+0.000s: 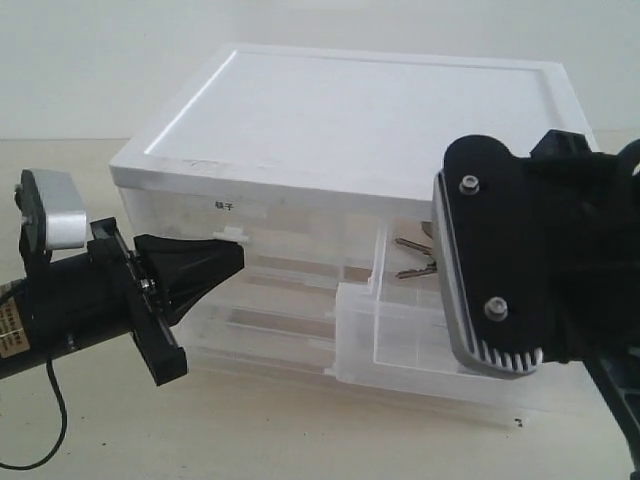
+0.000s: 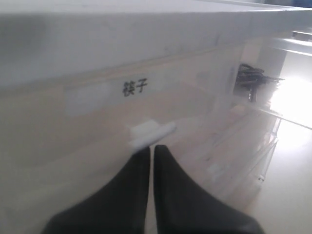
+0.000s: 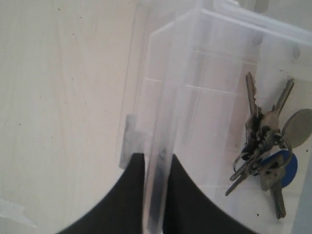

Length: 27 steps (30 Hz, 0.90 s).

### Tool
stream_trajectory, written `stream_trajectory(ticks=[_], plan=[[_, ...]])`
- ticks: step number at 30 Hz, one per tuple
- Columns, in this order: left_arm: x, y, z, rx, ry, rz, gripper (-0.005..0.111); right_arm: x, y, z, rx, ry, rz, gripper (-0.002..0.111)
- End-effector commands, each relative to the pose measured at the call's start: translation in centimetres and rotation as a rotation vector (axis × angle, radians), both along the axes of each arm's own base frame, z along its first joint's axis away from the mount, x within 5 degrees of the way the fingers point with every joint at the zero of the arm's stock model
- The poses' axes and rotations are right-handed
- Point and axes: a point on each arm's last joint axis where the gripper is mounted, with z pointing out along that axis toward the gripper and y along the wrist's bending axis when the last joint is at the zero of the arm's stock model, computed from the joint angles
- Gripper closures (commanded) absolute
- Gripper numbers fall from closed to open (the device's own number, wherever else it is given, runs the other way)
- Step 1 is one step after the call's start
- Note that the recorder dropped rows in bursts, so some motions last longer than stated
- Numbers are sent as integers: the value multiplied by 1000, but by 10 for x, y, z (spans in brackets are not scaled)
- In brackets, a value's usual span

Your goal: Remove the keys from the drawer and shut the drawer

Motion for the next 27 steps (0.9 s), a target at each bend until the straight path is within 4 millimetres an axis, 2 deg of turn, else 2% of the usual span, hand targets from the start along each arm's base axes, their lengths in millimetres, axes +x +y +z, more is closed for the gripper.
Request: stream_trajectory(ticks=[1, 8, 16, 18, 22, 24, 27], plan=[[12, 3, 2, -38, 1, 84, 102, -15, 0, 5, -17, 34, 87, 108], [12, 3, 3, -36, -4, 90, 102, -24, 6, 5, -11, 56, 136, 108], [12, 3, 3, -36, -4, 90, 102, -25, 12, 6, 42, 44, 136, 108], [12, 3, 3, -36, -4, 90, 102, -25, 13, 7, 61, 47, 108, 100], [12, 3, 3, -34, -6, 90, 102, -23, 15, 9, 104, 37, 70, 69], [12, 3, 3, -34, -6, 90, 102, -21, 17, 11, 160, 29, 22, 58], [12, 3, 3, -35, -6, 92, 102, -22, 13, 20, 214, -13, -3, 57]])
